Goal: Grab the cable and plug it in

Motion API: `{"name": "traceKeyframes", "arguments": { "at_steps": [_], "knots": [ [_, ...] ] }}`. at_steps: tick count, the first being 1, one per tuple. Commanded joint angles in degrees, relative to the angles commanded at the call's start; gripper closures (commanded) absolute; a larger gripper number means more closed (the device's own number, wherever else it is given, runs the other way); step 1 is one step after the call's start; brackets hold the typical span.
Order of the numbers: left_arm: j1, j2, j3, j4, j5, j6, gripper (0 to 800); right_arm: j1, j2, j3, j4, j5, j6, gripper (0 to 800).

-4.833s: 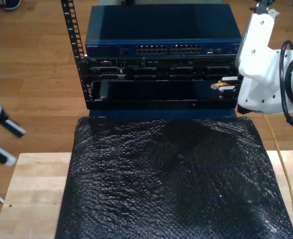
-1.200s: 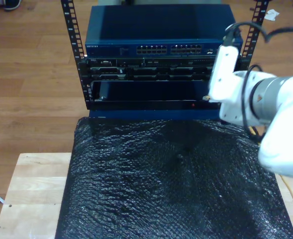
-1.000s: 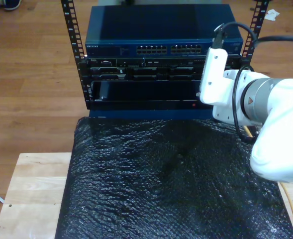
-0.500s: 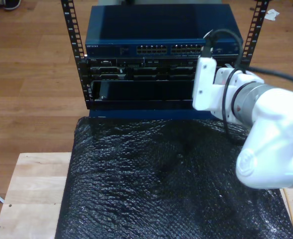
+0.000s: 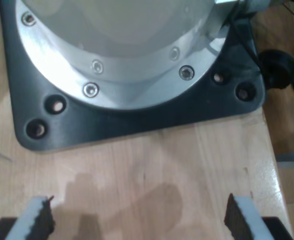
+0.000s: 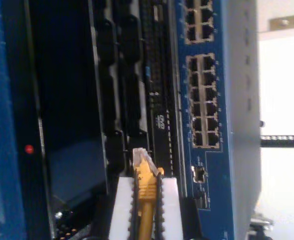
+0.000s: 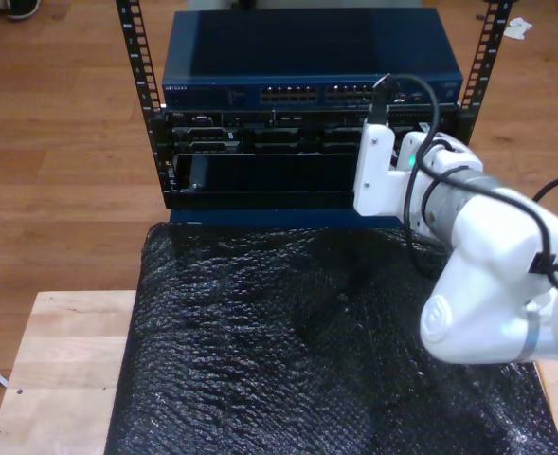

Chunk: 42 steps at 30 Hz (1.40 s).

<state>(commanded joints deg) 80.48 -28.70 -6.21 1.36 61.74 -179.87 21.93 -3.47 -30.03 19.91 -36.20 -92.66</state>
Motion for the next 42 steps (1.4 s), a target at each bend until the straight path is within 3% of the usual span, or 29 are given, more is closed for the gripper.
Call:
{"name": "traceKeyframes", "arguments": {
  "at_steps": [17, 24, 42],
  "knots": [
    [0.0, 0.0, -0.1, 0.0, 0.0, 0.0, 0, 1.4, 1.5, -1.4, -0.2, -0.8, -0.2, 800],
    [0.0, 0.0, -0.1, 0.0, 0.0, 0.0, 0, 1.4, 1.8, -1.8, -0.1, -0.7, -6.2, 800],
    [0.0, 0.0, -0.1, 0.0, 0.0, 0.0, 0, 2.3, 4.7, -5.7, -0.2, -0.8, -9.5, 800]
  ]
}}
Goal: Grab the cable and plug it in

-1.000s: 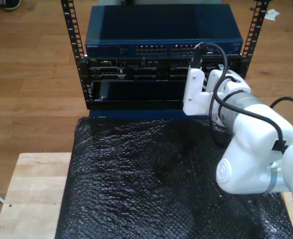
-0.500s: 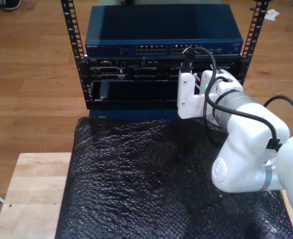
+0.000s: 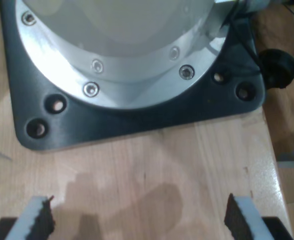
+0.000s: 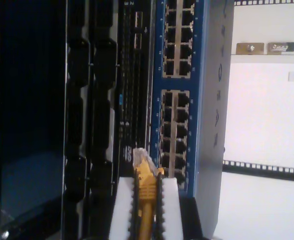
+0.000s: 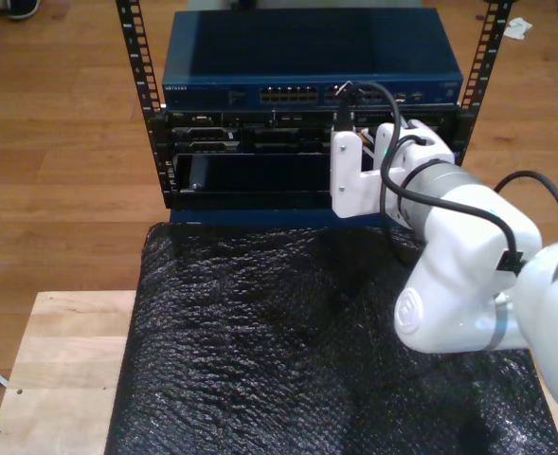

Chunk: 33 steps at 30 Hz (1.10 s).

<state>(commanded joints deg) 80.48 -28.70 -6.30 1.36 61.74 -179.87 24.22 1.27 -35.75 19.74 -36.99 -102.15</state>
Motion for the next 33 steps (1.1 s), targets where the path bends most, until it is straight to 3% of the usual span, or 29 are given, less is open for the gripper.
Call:
{"name": "traceKeyframes", "arguments": {
  "at_steps": [8, 19, 33],
  "knots": [
    [0.0, 0.0, 0.0, 0.0, 0.0, 0.0, 0, -0.1, 4.4, -1.8, 0.1, -9.1, -0.6, 800],
    [0.0, 0.0, 0.0, 0.0, 0.0, 0.0, 0, -0.3, 5.3, -2.0, 0.2, -13.1, -0.4, 800],
    [0.0, 0.0, 0.0, 0.0, 0.0, 0.0, 0, -0.4, 12.0, -6.7, 0.4, -19.7, -0.1, 800]
  ]
}}
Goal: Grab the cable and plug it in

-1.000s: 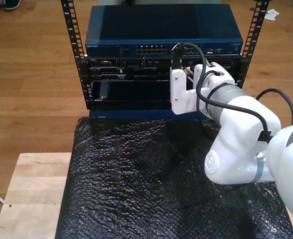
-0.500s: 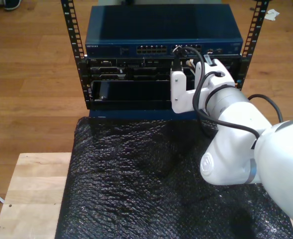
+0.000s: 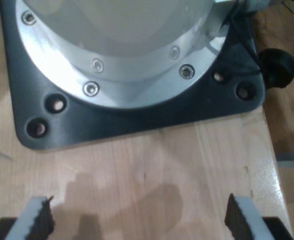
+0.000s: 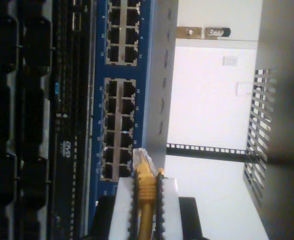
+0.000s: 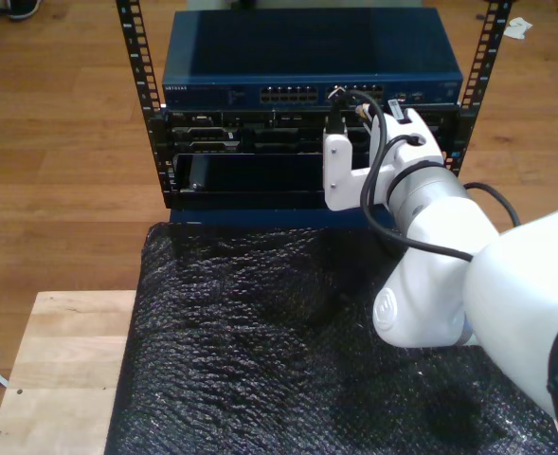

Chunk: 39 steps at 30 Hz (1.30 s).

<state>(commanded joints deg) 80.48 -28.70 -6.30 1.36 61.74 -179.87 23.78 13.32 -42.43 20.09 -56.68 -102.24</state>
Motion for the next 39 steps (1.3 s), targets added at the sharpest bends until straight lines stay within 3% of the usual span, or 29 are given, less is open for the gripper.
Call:
{"name": "traceKeyframes", "arguments": {
  "at_steps": [8, 18, 23, 39],
  "knots": [
    [0.0, 0.0, 0.0, 0.0, 0.0, 0.0, 0, 0.2, 5.9, -1.8, 0.2, -13.6, 1.5, 800],
    [0.0, 0.0, 0.0, 0.0, 0.0, 0.0, 0, 0.4, 10.9, -4.8, 0.7, -17.8, 1.4, 800],
    [0.0, 0.0, 0.0, 0.0, 0.0, 0.0, 0, 0.4, 14.5, -8.6, 5.2, -19.0, 1.3, 800],
    [0.0, 0.0, 0.0, 0.0, 0.0, 0.0, 0, 0.4, 21.4, -13.5, 8.2, -23.6, 1.1, 800]
  ]
}}
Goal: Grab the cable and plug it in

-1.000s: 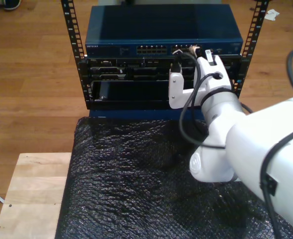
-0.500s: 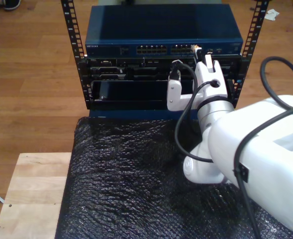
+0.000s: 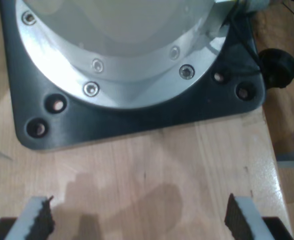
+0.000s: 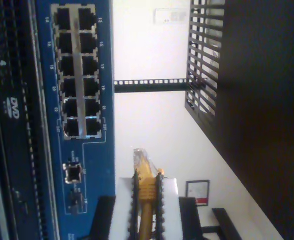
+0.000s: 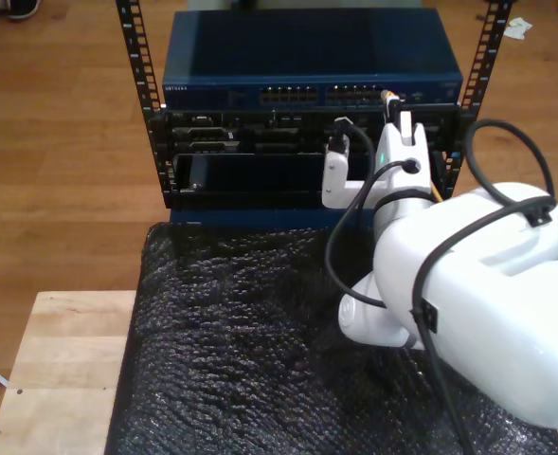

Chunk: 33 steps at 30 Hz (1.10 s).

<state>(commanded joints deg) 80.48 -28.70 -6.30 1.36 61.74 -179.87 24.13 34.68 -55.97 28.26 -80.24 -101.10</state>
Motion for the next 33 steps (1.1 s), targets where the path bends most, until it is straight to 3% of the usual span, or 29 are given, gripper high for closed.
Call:
{"name": "traceKeyframes", "arguments": {
  "at_steps": [15, 33],
  "knots": [
    [0.0, 0.0, 0.0, 0.0, 0.0, 0.0, 0, -0.2, 4.7, -6.1, 0.3, 0.1, -0.1, 800],
    [0.0, 0.0, 0.0, 0.0, 0.0, 0.0, 0, -1.7, 7.6, -9.2, 0.1, 0.6, 0.1, 800]
  ]
}}
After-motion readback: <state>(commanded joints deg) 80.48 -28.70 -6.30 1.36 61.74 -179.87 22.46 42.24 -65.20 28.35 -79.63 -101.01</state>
